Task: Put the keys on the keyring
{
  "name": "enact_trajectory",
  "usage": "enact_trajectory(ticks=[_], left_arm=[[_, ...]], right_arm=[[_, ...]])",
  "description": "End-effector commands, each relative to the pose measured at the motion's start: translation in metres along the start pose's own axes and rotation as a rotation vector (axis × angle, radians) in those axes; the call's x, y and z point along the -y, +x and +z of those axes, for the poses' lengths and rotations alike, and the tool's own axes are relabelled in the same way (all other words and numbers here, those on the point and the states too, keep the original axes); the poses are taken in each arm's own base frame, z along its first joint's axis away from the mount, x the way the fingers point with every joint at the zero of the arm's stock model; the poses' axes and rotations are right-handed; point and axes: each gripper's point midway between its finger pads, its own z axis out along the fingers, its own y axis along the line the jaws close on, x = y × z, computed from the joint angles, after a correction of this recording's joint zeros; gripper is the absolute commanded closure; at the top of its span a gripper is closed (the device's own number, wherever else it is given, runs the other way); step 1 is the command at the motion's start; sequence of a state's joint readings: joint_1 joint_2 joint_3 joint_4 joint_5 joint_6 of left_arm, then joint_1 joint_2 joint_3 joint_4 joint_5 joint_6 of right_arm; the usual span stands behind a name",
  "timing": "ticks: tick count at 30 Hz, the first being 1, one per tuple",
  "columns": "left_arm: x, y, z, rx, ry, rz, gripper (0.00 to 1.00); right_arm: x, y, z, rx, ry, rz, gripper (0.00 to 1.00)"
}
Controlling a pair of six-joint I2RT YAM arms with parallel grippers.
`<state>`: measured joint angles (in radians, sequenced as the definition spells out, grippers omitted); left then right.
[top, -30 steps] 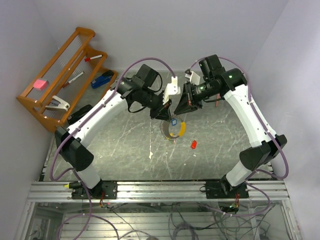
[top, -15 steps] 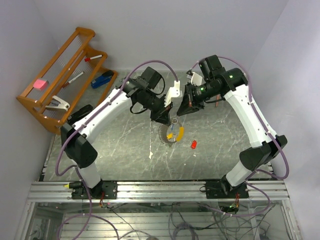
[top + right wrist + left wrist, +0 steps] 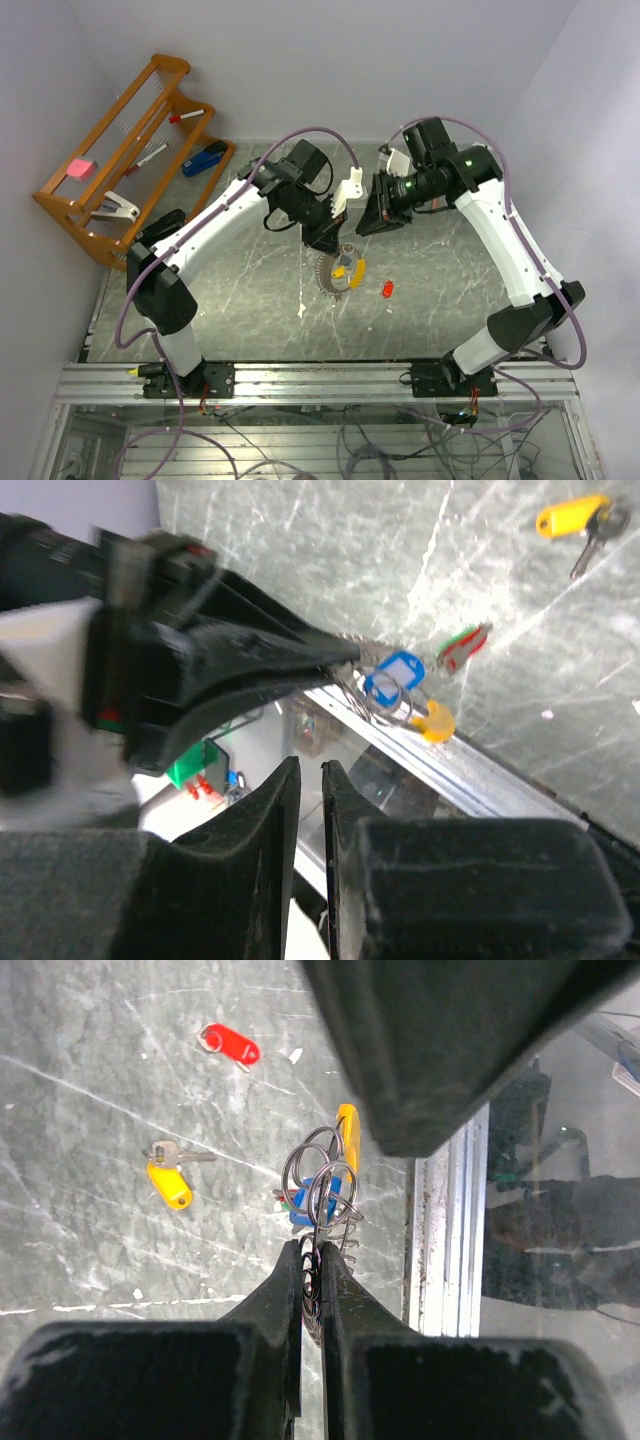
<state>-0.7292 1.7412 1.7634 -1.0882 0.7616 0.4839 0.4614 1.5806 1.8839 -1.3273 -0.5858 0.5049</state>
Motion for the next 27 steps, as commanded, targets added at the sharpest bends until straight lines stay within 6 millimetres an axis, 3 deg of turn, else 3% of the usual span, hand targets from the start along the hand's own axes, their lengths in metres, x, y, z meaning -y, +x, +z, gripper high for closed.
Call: enact_trajectory(ticks=[1, 9, 27], left_arm=[[-0.009, -0.018, -0.010, 0.047, -0.093, 0.004, 0.93], [-0.013, -0.035, -0.018, 0.125, -0.105, -0.020, 0.93], [-0.002, -0.047, -0.023, 0.174, -0.030, -0.037, 0.93]], right_arm=[[-0.004, 0.010, 0.006, 0.026, -0.040, 0.027, 0.85], [0.003, 0.011, 0.010, 0.044, -0.006, 0.041, 0.81], [0.020, -0.001, 0.024, 0.128, 0.043, 0.131, 0.79]])
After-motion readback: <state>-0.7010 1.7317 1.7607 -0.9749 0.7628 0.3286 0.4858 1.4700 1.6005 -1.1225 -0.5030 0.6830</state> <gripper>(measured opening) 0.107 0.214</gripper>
